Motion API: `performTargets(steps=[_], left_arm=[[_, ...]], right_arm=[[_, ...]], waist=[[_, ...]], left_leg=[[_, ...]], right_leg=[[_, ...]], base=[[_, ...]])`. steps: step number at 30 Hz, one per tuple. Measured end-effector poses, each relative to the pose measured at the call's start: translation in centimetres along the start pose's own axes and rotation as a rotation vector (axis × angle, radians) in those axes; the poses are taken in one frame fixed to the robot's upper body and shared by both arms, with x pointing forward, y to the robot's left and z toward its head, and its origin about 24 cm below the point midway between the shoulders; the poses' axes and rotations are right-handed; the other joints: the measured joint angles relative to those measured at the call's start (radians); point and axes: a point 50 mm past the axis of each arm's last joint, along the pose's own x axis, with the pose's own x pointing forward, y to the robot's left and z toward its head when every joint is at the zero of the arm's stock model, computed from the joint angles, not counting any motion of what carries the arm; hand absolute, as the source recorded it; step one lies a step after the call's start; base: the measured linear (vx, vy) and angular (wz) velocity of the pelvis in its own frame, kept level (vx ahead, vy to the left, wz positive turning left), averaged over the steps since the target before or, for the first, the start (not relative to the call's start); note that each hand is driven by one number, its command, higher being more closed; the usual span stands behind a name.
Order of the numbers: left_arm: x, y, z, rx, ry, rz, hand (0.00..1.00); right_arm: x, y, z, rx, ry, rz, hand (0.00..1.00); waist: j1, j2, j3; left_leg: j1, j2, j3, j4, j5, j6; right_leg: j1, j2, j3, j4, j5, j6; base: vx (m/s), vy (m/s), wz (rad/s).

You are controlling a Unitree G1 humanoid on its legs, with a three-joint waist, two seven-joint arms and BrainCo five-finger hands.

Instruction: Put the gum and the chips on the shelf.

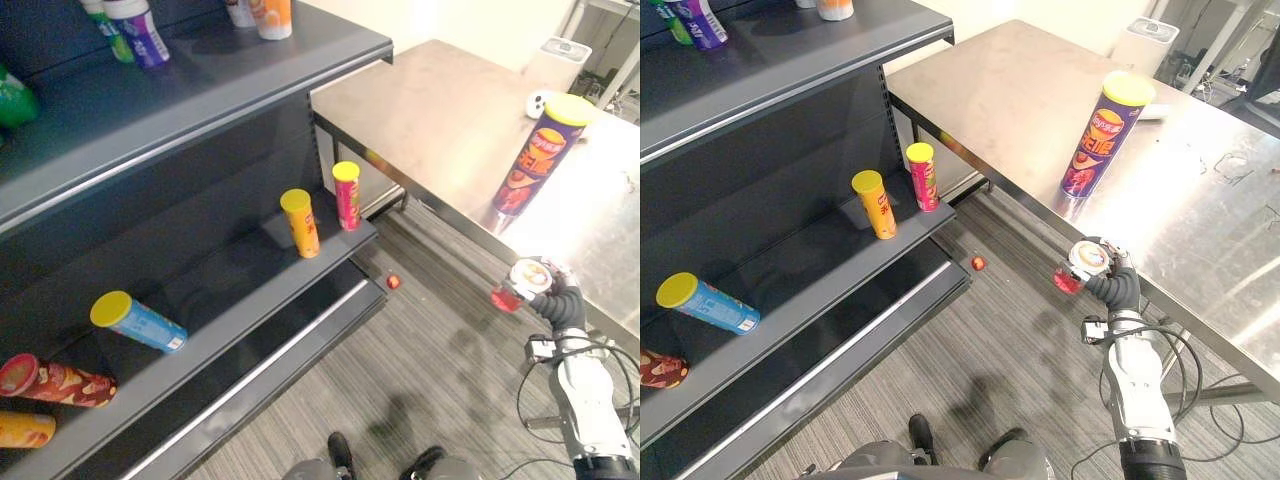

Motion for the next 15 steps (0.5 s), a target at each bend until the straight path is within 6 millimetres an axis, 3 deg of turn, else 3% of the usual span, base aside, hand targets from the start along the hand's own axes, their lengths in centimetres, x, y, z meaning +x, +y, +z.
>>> performTargets(steps=[9,15], left_arm=[[0.0,0.1,0.3,-0.018,-0.011,0.003,0.0],[0.1,0.3,0.6,-0.046,-0.024,0.014,0.0]], right_arm=[[0.8,0.4,0.6,0.01,-0.027,0.008,1.0],[1.5,1.9,1.2,0.024,-0.057,0.069,1.0]], waist=[[0.016,-0.009,0.005],[0.034,-0.028,0.018]], left_leg=[[0.005,0.006,-0.001,0.005,0.007,0.01],[0.007,0.008,0.0,0.024,-0.008,0.007]], right_leg=[[-0.001,0.01,0.029,0.002,0.0,0.0],[0.003,0.011,0.053,0.002,0.0,0.0]], base=[[0.1,-0.005,0.0],[0.08,-0.006,0.0]])
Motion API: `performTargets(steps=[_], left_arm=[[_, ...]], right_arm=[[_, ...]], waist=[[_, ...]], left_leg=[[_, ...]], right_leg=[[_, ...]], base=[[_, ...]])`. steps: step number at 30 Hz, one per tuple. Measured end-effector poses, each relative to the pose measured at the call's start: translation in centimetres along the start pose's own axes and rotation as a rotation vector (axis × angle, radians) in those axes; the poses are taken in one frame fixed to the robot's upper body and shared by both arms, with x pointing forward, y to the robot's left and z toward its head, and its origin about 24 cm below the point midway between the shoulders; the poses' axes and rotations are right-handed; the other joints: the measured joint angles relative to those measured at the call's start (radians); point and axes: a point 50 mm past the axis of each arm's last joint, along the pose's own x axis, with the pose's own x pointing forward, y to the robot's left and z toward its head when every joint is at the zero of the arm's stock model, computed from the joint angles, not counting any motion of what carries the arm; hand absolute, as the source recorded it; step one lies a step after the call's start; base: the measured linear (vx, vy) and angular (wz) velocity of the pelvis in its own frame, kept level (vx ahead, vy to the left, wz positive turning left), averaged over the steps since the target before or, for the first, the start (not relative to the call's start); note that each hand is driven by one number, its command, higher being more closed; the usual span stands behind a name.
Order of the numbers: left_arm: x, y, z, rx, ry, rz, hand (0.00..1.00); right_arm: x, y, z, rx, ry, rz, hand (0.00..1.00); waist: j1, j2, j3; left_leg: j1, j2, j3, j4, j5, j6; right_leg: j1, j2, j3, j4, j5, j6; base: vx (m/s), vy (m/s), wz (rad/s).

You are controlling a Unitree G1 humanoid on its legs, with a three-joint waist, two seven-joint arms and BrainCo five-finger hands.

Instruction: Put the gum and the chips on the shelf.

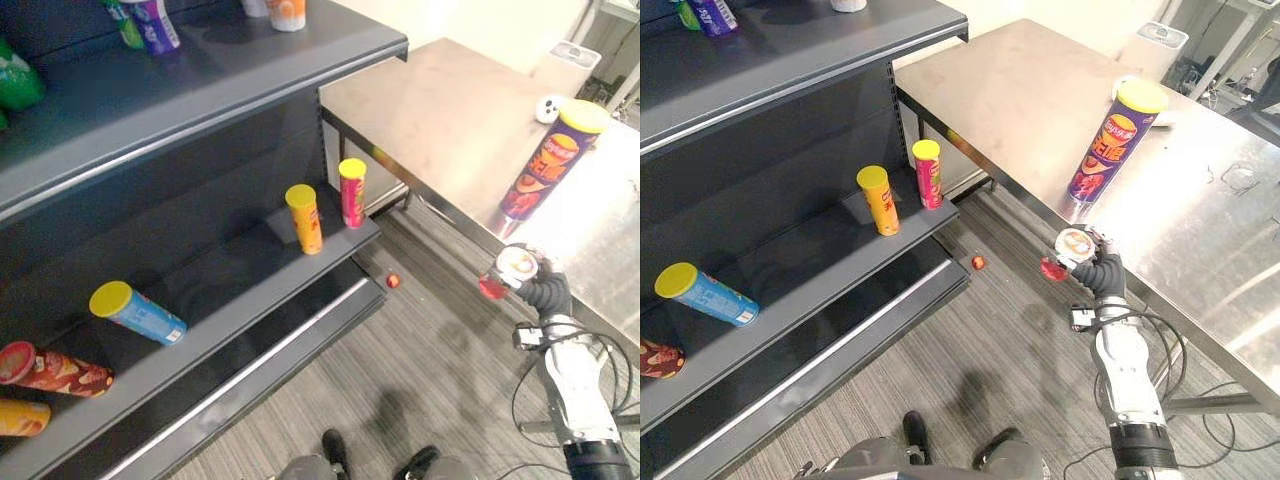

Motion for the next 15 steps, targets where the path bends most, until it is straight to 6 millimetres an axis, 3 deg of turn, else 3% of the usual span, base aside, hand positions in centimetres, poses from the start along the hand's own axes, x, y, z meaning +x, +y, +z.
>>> performTargets(steps=[5,6,8,9,10,12,15], left_arm=[[0.0,0.1,0.2,-0.034,-0.014,0.006,0.0],[-0.1,0.1,0.2,-0.033,-0.015,0.006,0.0],[-0.1,0.1,0.2,-0.029,-0.014,0.009,0.0],[0.0,0.3,0.5,-0.023,-0.02,0.013,0.0],[0.0,0.4,0.6,-0.018,-0.023,0.017,0.0],[0.2,0.9,1.2,-0.002,-0.023,0.024,0.0],[0.2,1.3,1.5,0.013,-0.025,0.028,0.0]], right_arm=[[0.2,1.3,0.1,-0.025,-0.007,0.088,1.0],[0.1,1.6,0.0,-0.025,-0.002,0.108,1.0],[0.0,1.7,-0.3,-0.028,0.008,0.119,1.0],[-0.3,1.7,-0.6,-0.028,0.023,0.119,1.0],[-0.5,1.7,-0.8,-0.028,0.031,0.119,1.0],[-1.0,1.7,-1.1,-0.032,0.037,0.117,1.0],[-1.0,1.6,-0.9,-0.03,0.027,0.106,1.0]], waist=[[0.011,-0.013,0.009],[0.006,-0.012,0.011],[-0.006,-0.004,0.014],[-0.024,0.002,0.019],[-0.03,0.009,0.022],[-0.035,-0.006,0.017],[-0.032,-0.015,0.012]], left_leg=[[-0.008,0.001,-0.044,0.073,-0.047,0.013],[-0.018,0.001,-0.075,0.094,-0.056,0.019],[-0.04,0.006,-0.154,0.144,-0.08,0.04],[-0.055,0.011,-0.229,0.181,-0.092,0.054],[-0.068,0.012,-0.266,0.197,-0.095,0.055],[-0.105,-0.01,-0.383,0.226,-0.098,0.057],[-0.128,-0.041,-0.481,0.25,-0.101,0.052]], right_leg=[[0.035,-0.028,0.005,0.042,0.003,0.0],[0.034,-0.044,0.037,0.088,0.018,-0.016],[-0.026,-0.042,0.232,0.2,0.074,-0.112],[-0.069,0.002,0.408,0.248,0.071,-0.119],[-0.079,0.036,0.481,0.242,0.033,-0.09],[-0.117,0.125,0.676,0.174,-0.038,-0.049],[-0.15,0.176,0.814,0.057,-0.028,-0.018]], base=[[0.08,0.004,0.28],[0.05,0.054,0.72],[0.1,0.091,1.1],[0.12,0.048,1.3],[0.12,-0.007,1.71],[0.09,-0.038,1.62],[0.09,-0.093,1.33]])
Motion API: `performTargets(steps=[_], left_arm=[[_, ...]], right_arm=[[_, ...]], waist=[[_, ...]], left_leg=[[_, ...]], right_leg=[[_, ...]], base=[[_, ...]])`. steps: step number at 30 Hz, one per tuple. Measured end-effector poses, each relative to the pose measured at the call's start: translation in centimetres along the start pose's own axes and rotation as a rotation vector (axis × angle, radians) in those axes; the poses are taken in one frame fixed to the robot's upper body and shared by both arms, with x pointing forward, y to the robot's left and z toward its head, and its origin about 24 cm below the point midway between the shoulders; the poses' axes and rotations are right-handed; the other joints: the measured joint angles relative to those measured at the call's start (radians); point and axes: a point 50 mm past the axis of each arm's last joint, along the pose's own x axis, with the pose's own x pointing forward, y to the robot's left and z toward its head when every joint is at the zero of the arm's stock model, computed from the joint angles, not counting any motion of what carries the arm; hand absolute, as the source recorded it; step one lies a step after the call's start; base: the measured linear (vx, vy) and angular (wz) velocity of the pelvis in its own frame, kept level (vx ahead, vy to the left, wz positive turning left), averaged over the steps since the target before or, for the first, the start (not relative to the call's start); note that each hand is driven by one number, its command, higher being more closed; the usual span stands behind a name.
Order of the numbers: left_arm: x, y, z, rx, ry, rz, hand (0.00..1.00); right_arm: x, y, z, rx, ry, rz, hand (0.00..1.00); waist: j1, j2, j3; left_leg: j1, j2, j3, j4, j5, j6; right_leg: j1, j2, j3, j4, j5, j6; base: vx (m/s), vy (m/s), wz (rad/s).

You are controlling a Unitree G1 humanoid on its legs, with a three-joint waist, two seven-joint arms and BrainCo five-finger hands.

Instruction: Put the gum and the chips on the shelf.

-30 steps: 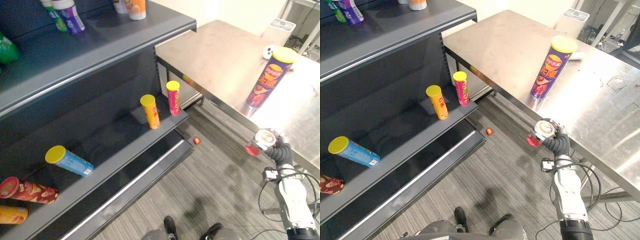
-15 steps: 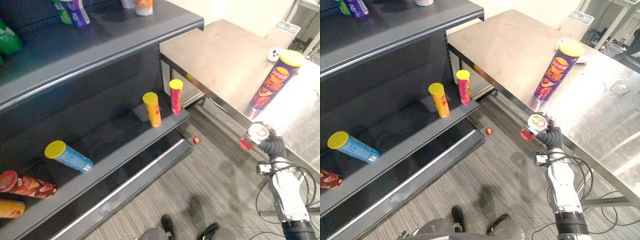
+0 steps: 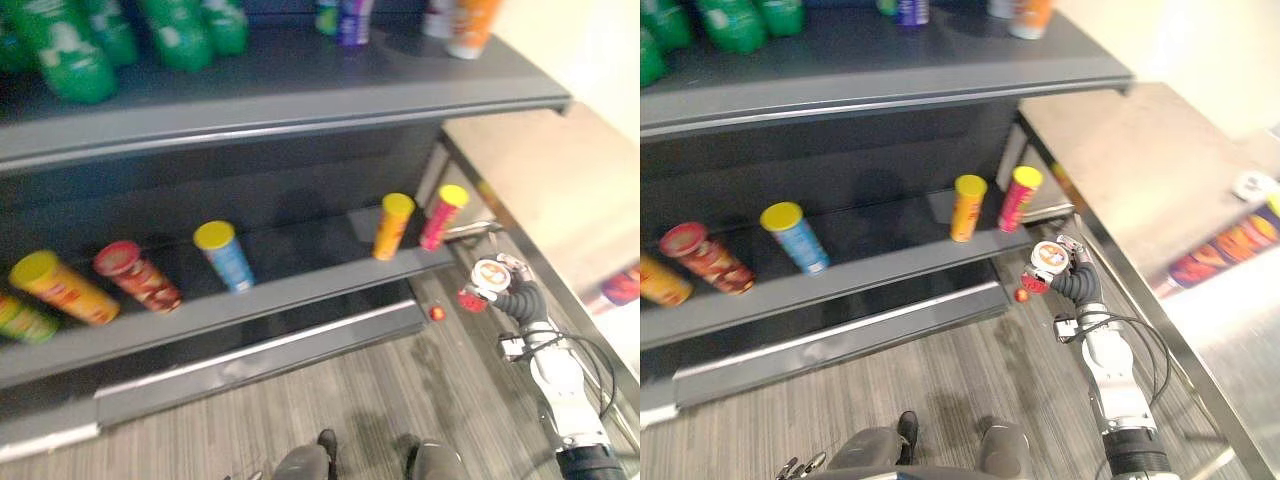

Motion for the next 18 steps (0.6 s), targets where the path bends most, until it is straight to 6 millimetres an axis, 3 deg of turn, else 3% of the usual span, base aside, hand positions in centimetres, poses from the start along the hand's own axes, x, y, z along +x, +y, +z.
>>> performTargets(steps=[3,4,5,7,10,14,16,18], left_arm=[[0.0,0.2,0.1,0.005,-0.002,-0.002,0.0],[0.1,0.2,0.3,0.007,-0.006,-0.002,0.0],[0.1,0.1,0.4,0.002,-0.012,-0.004,0.0],[0.2,-1.4,0.0,-0.033,-0.009,-0.033,0.0],[0.1,-1.8,-0.3,-0.056,-0.004,-0.032,0.0],[0.1,-2.0,-0.5,-0.072,-0.003,-0.025,0.0],[0.1,-2.1,-0.4,-0.071,-0.006,-0.017,0.0],[0.1,-2.1,-0.5,-0.065,-0.004,-0.018,0.0]], right_arm=[[0.1,0.1,0.1,0.009,-0.004,-0.005,1.0],[0.1,0.1,0.1,0.01,-0.006,-0.008,1.0],[0.3,0.0,0.2,0.011,-0.011,-0.01,1.0],[1.3,0.0,1.1,0.016,-0.051,-0.011,1.0],[1.3,-0.3,1.1,0.023,-0.05,-0.01,1.0],[1.1,-0.9,1.1,0.027,-0.046,-0.031,1.0],[0.2,-1.1,0.2,0.04,-0.008,-0.04,1.0],[-0.4,-1.3,-0.3,0.037,0.017,-0.047,1.0]], waist=[[0.011,-0.006,-0.004],[0.016,-0.014,-0.01],[0.016,-0.007,-0.012],[0.019,0.014,-0.02],[0.011,0.02,-0.023],[0.012,0.027,-0.039],[-0.011,0.031,-0.042],[-0.015,0.034,-0.05]], left_leg=[[-0.02,-0.019,-0.087,0.057,-0.021,-0.034],[-0.04,-0.026,-0.115,0.1,-0.046,-0.056],[-0.051,-0.017,-0.124,0.117,-0.052,-0.066],[-0.07,0.039,-0.153,0.117,-0.063,-0.099],[-0.036,0.077,-0.176,0.071,-0.049,-0.129],[-0.034,0.088,-0.18,0.015,-0.02,-0.142],[-0.036,0.136,-0.067,-0.022,0.0,-0.141],[-0.033,0.151,-0.014,-0.061,0.046,-0.149]], right_leg=[[0.002,0.045,0.073,-0.129,0.048,0.057],[0.009,0.045,0.059,-0.154,0.055,0.095],[0.02,0.055,0.051,-0.168,0.049,0.102],[0.023,0.103,-0.001,-0.196,0.051,0.099],[0.062,0.127,-0.058,-0.213,0.052,0.096],[0.095,0.126,-0.113,-0.265,0.055,0.064],[0.126,0.109,-0.176,-0.28,0.055,0.063],[0.131,0.095,-0.206,-0.283,0.054,0.063]], base=[[0.12,-0.202,1.03],[0.15,-0.252,0.77],[0.17,-0.261,0.51],[0.15,-0.287,0.21],[0.07,-0.24,0.29],[-0.02,-0.076,0.33],[-0.05,-0.015,0.76],[-0.03,0.016,0.58]])
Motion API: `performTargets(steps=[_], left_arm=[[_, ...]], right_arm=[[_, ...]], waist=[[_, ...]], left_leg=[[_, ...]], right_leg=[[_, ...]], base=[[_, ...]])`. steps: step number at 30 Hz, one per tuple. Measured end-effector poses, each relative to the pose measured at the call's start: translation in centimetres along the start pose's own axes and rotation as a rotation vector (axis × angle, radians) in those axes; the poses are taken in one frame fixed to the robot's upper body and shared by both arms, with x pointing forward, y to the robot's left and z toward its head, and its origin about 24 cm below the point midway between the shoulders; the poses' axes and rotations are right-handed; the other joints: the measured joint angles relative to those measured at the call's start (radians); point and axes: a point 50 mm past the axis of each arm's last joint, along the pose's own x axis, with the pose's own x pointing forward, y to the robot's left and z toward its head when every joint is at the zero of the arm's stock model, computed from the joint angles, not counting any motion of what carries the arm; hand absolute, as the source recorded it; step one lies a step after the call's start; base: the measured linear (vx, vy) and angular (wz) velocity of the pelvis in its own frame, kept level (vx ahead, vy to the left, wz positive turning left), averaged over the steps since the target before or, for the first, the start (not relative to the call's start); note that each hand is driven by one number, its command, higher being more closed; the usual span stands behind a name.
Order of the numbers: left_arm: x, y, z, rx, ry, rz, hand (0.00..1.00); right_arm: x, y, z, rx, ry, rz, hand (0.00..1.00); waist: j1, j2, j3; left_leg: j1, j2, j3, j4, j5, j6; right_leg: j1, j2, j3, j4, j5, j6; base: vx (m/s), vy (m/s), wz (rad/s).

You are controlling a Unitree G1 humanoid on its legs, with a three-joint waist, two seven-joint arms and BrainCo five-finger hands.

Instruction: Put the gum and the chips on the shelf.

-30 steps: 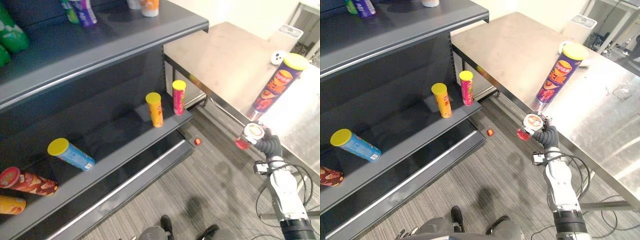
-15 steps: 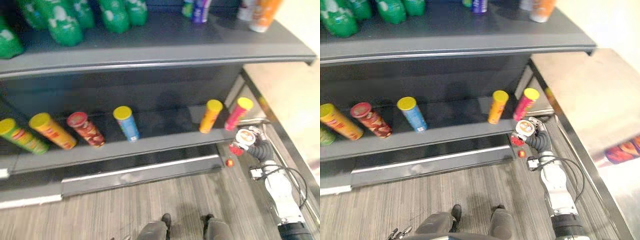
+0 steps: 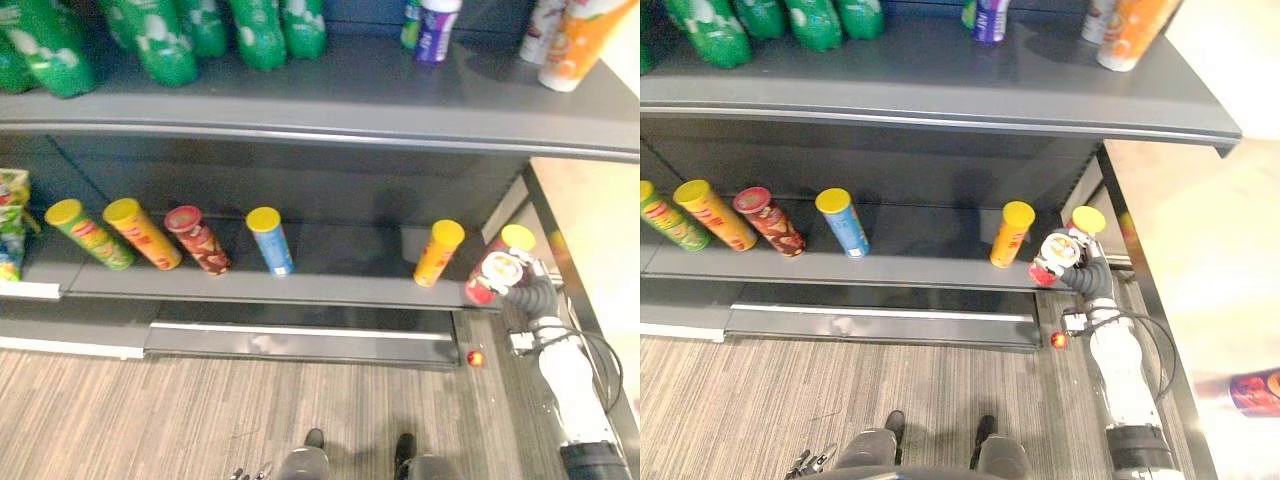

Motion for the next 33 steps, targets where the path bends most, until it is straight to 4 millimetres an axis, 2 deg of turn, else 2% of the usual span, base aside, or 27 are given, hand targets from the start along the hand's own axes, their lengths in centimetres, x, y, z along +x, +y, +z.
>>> performTargets(steps=[4,14,16,28,33], left_arm=[[0.0,-0.1,0.0,0.019,0.001,-0.001,0.0],[0.2,-0.7,0.8,0.111,-0.021,-0.043,0.0],[0.2,-0.6,0.8,0.142,-0.02,-0.045,0.0],[0.2,-0.2,0.8,0.158,-0.014,-0.038,0.0],[0.3,0.5,0.8,0.17,0.001,-0.01,0.0]], right_arm=[[-0.4,0.0,0.1,0.033,-0.009,-0.034,1.0],[-0.2,-0.5,1.7,0.065,-0.075,0.008,1.0],[0.4,-0.5,2.9,0.09,-0.118,0.035,1.0],[1.8,-0.1,6.5,0.042,-0.19,0.251,1.0],[1.9,0.0,8.3,0.035,-0.235,0.324,1.0]], waist=[[0.0,0.002,-0.004],[-0.001,0.006,-0.038],[-0.006,0.004,-0.042],[-0.014,-0.011,-0.056],[-0.024,-0.035,-0.072]], left_leg=[[0.022,-0.022,0.006,-0.081,0.058,0.004],[0.093,-0.028,0.083,-0.179,0.111,0.01],[0.107,-0.026,0.095,-0.193,0.113,0.009],[0.139,-0.021,0.13,-0.212,0.114,0.007],[0.139,-0.018,0.158,-0.215,0.107,0.005]], right_leg=[[0.013,-0.026,-0.028,-0.015,0.007,0.011],[0.028,-0.034,0.017,-0.049,0.021,0.031],[0.028,-0.031,0.03,-0.052,0.022,0.033],[0.042,-0.022,0.062,-0.08,0.038,0.036],[0.043,-0.017,0.087,-0.106,0.054,0.035]], base=[[-0.02,0.05,0.32],[0.03,0.023,-0.11],[0.04,-0.009,-0.18],[0.01,-0.003,-0.09],[-0.03,0.003,-0.14]])
